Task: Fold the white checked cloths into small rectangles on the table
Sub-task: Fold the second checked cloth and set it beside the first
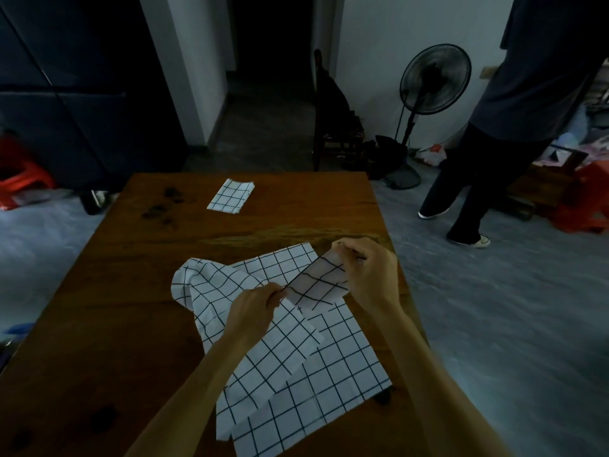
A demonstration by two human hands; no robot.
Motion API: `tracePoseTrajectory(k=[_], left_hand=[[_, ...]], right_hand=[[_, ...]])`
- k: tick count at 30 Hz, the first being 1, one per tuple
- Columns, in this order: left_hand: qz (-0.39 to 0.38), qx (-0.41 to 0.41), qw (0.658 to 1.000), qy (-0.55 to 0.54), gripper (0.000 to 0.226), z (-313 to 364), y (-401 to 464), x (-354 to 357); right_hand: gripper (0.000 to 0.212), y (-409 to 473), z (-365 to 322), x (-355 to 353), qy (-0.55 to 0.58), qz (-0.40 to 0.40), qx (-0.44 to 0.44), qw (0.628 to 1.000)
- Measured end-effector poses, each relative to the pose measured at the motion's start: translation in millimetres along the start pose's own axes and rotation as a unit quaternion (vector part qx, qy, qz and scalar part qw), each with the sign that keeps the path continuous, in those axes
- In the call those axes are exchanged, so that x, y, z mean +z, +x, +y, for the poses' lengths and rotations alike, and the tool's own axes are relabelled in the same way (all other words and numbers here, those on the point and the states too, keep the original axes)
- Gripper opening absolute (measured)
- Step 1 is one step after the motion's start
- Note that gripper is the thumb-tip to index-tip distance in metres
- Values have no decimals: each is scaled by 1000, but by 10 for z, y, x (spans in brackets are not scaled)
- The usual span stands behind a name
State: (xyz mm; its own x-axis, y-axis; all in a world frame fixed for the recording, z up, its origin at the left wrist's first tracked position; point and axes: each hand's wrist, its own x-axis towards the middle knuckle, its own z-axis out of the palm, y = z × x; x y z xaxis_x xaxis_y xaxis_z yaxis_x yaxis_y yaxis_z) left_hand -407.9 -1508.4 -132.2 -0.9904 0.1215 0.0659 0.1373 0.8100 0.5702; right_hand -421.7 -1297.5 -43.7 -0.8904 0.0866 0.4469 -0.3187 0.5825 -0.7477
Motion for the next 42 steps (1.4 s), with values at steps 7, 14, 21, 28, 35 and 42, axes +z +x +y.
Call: tracePoseTrajectory(k=[7,14,21,28,35,42], left_hand=[[79,-45,992,-88,30,-27,34,-163],[90,135,979,-120,32,633,232,-185],[119,127,973,-153,16,522,82,-138],[100,77,986,-105,20,183,-9,-13],[-7,-68,998,0,15,-108,13,-53],[-4,53,990,-134,52,237,170,-250]], right_hand=[[10,178,34,-141,-65,1,-26,998],[12,-81,16,158,-35,-102,-50,993],[15,-70,10,65,33,-74,33,996],[17,-6,30,-37,35,-22,45,998],[12,-69,78,1,0,45,35,998],[11,19,62,-12,-39,-30,-51,997]])
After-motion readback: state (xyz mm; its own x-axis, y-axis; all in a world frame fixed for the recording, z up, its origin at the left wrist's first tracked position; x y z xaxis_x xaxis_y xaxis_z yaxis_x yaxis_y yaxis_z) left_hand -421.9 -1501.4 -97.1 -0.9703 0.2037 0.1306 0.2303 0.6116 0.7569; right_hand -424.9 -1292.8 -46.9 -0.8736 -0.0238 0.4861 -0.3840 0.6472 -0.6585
